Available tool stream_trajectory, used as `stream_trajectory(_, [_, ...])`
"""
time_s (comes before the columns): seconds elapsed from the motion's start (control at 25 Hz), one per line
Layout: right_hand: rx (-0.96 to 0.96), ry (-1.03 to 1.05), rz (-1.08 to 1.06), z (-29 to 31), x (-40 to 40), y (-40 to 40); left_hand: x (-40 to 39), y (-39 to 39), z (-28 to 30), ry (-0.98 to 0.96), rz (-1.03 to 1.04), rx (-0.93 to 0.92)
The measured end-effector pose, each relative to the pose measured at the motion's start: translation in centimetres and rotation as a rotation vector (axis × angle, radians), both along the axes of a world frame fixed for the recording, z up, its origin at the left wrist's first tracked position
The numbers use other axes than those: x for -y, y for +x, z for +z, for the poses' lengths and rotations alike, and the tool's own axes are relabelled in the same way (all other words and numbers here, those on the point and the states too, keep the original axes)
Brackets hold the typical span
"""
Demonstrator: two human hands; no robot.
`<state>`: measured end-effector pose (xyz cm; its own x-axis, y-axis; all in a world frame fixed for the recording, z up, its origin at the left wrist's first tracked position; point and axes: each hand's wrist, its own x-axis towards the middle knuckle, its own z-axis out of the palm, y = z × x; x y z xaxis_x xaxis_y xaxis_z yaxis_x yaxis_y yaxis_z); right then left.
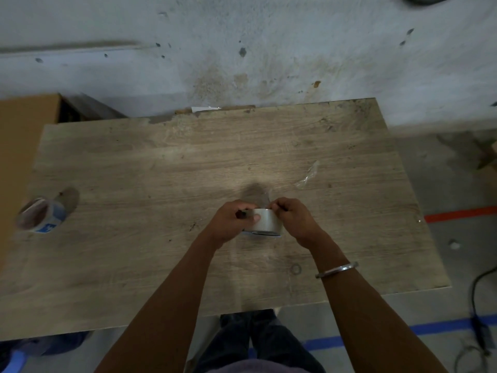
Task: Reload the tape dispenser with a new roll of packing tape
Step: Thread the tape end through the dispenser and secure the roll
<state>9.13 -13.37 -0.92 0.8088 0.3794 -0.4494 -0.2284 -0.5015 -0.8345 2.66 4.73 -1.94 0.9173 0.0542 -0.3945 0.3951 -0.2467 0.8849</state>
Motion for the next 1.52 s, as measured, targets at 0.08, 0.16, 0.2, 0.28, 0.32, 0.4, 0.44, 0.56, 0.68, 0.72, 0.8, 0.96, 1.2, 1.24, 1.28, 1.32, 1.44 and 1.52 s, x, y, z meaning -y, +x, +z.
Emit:
stream_trajectory(0.08, [0.008, -0.003, 0.016, 0.0, 0.2, 0.0, -0.2, 0.1, 0.0, -0.019, -0.008, -0.001])
stream_trajectory(0.16, [0.004, -0.006, 0.027, 0.0, 0.3, 0.2, -0.4, 0.3, -0.1, 0.007, -0.013, 0.007])
stream_trajectory(0.2, [-0.01, 0.003, 0.042, 0.1, 0.3, 0.2, -0.3, 0.3, -0.2, 0.026, -0.011, 0.014])
stream_trajectory(0.28, [0.005, -0.007, 0.126, 0.4, 0.0, 0.4, -0.1, 0.2, -0.2, 0.043, -0.009, 0.026])
stream_trajectory(0.32, [0.039, -0.035, 0.163, 0.5, -0.2, 0.5, -0.1, 0.0, -0.1, 0.044, -0.021, 0.029])
stream_trajectory(0.4, [0.077, -0.061, 0.146, 0.4, -0.5, 0.5, -0.1, -0.2, -0.2, 0.068, -0.067, 0.041])
stream_trajectory(0.44, [0.073, -0.049, 0.118, 0.2, -0.6, 0.5, -0.2, -0.3, -0.2, 0.081, -0.084, 0.053])
stream_trajectory(0.56, [0.029, -0.001, 0.069, -0.4, -0.3, 0.4, -0.2, -0.3, -0.4, 0.03, -0.109, 0.085])
stream_trajectory(0.68, [-0.001, 0.054, 0.041, -1.0, 0.5, 0.2, 0.0, -0.3, -0.5, 0.007, -0.134, 0.084])
stream_trajectory(0.72, [-0.018, 0.098, 0.024, -1.0, 0.7, 0.1, 0.1, -0.3, -0.3, 0.027, -0.142, 0.093])
stream_trajectory(0.8, [-0.05, 0.172, -0.002, -0.9, 0.9, -0.2, 0.5, 0.0, 0.1, 0.081, -0.151, 0.099])
stream_trajectory(0.96, [-0.088, 0.195, -0.03, -1.2, 0.9, -0.4, 0.9, 0.6, 0.3, 0.212, -0.157, 0.075])
stream_trajectory(1.2, [-0.108, 0.238, -0.076, -1.2, 1.1, -0.6, 0.8, 0.6, 0.1, 0.092, -0.1, 0.075])
stream_trajectory(1.24, [-0.112, 0.241, -0.081, -1.1, 1.0, -0.6, 0.9, 0.7, 0.1, 0.103, -0.093, 0.076])
stream_trajectory(1.28, [-0.107, 0.235, -0.083, -1.1, 0.9, -0.6, 1.1, 0.7, 0.1, 0.126, -0.081, 0.079])
stream_trajectory(1.32, [-0.096, 0.225, -0.089, -1.1, 0.7, -0.8, 1.3, 0.7, 0.0, 0.148, -0.065, 0.087])
stream_trajectory(1.44, [-0.071, 0.209, -0.146, -1.2, 0.4, -1.3, 1.5, 0.6, -0.6, 0.181, -0.032, 0.127])
stream_trajectory(1.52, [-0.038, 0.181, -0.17, -1.6, 0.3, -1.8, 1.7, 0.3, -1.1, 0.2, -0.021, 0.165])
